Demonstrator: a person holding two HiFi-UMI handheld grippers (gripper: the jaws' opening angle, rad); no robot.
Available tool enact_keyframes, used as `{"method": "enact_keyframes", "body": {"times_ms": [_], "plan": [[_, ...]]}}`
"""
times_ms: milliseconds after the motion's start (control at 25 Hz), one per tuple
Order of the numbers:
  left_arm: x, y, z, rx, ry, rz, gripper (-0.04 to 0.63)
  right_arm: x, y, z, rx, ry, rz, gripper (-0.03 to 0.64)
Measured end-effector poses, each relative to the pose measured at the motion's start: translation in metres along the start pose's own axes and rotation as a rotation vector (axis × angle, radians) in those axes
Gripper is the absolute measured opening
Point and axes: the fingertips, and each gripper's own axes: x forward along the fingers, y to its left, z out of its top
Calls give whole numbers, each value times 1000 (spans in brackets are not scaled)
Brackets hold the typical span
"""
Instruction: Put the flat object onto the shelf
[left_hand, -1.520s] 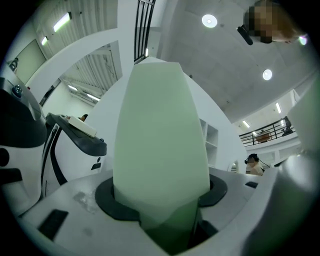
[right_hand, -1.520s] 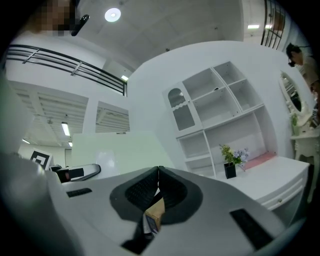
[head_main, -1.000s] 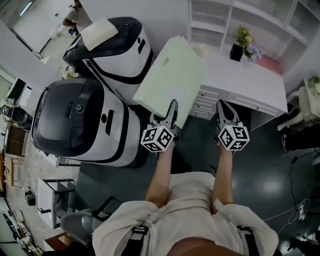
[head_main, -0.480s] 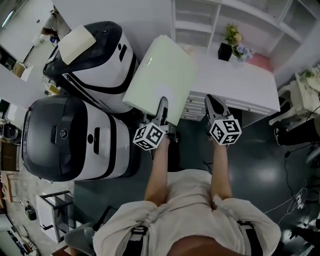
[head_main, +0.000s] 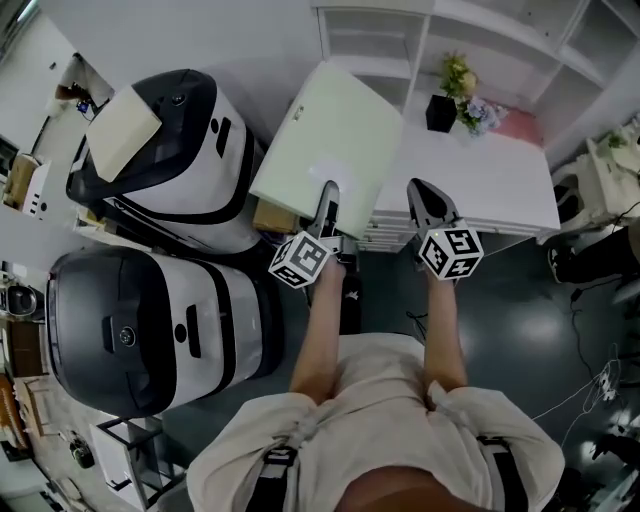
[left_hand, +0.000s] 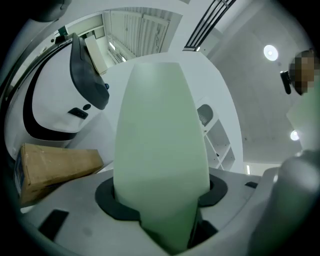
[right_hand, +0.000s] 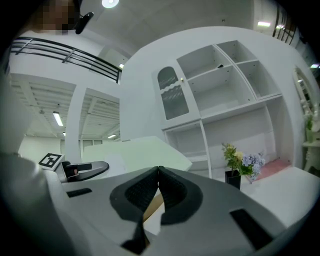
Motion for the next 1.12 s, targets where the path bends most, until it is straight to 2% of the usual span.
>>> {"method": "enact_keyframes", "body": {"times_ms": [200, 440, 680, 960, 1120], "plan": [[46, 11, -6, -68, 29, -12, 267, 23, -28, 14, -7, -20, -42, 67], [94, 20, -25, -245, 79, -44, 267, 42, -55, 28, -22, -41, -96, 67], [133, 35, -39, -369, 110, -45, 267, 54, -82, 37, -31, -56, -158, 67], [174, 46, -39, -520, 77, -59, 267, 64, -98, 27, -31, -35, -198, 67], [189, 54, -41, -631, 23, -25, 267, 69, -96, 16, -52, 28, -159, 67]]}}
